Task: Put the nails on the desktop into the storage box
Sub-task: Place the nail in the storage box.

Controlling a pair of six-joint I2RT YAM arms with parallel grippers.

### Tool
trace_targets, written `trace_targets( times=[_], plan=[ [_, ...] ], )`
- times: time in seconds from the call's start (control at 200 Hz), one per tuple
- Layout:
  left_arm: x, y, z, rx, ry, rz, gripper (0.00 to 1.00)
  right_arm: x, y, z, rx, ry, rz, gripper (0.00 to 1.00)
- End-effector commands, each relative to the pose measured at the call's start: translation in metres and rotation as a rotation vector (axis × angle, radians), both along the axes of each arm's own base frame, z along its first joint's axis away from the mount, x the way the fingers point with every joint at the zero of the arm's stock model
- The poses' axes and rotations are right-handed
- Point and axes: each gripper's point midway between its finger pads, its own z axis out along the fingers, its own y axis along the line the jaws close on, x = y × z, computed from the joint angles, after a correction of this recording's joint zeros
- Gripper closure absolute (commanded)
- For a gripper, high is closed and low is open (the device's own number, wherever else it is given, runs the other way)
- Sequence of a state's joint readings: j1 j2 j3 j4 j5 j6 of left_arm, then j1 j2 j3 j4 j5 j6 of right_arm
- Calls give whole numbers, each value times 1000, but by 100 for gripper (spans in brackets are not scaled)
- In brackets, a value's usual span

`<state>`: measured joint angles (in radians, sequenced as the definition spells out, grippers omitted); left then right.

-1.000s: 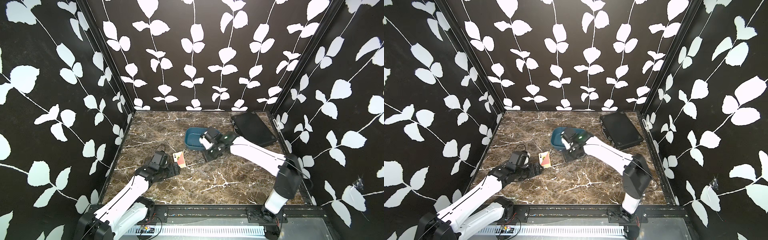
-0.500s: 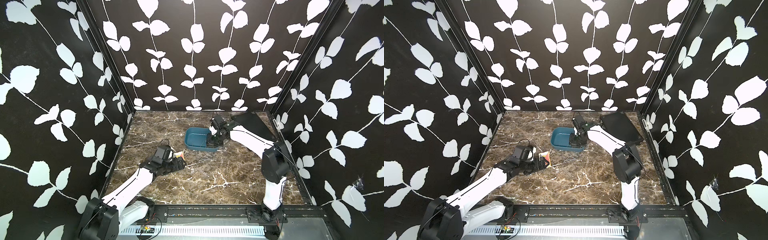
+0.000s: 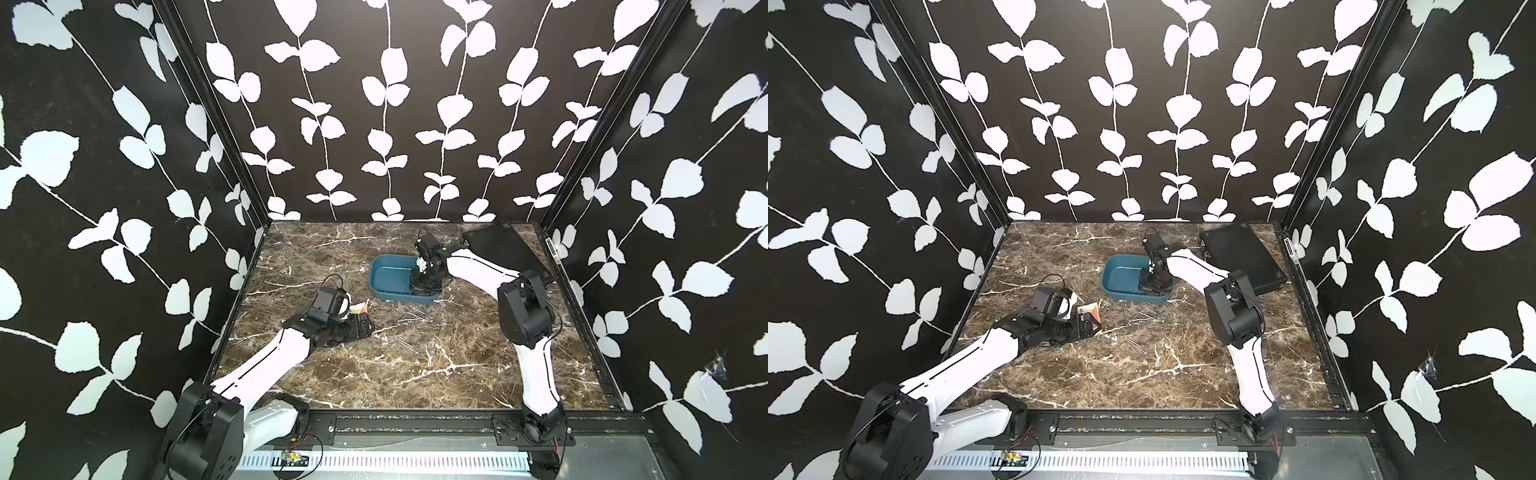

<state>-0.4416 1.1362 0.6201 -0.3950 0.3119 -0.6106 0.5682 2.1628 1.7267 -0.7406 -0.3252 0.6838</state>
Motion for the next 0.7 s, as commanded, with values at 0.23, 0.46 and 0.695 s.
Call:
trace_targets(
  times=[0.23, 0.46, 0.695],
  plan=[
    [8, -10, 0, 2, 14, -63, 8, 16, 1, 39, 29, -93, -8, 89],
    [12, -13, 0, -4, 2, -74, 8, 0, -13, 94, 39, -188, 7, 84],
    [9, -12, -6, -5, 1, -82, 8, -79, -28, 75, -71, -162, 202, 72]
  ],
)
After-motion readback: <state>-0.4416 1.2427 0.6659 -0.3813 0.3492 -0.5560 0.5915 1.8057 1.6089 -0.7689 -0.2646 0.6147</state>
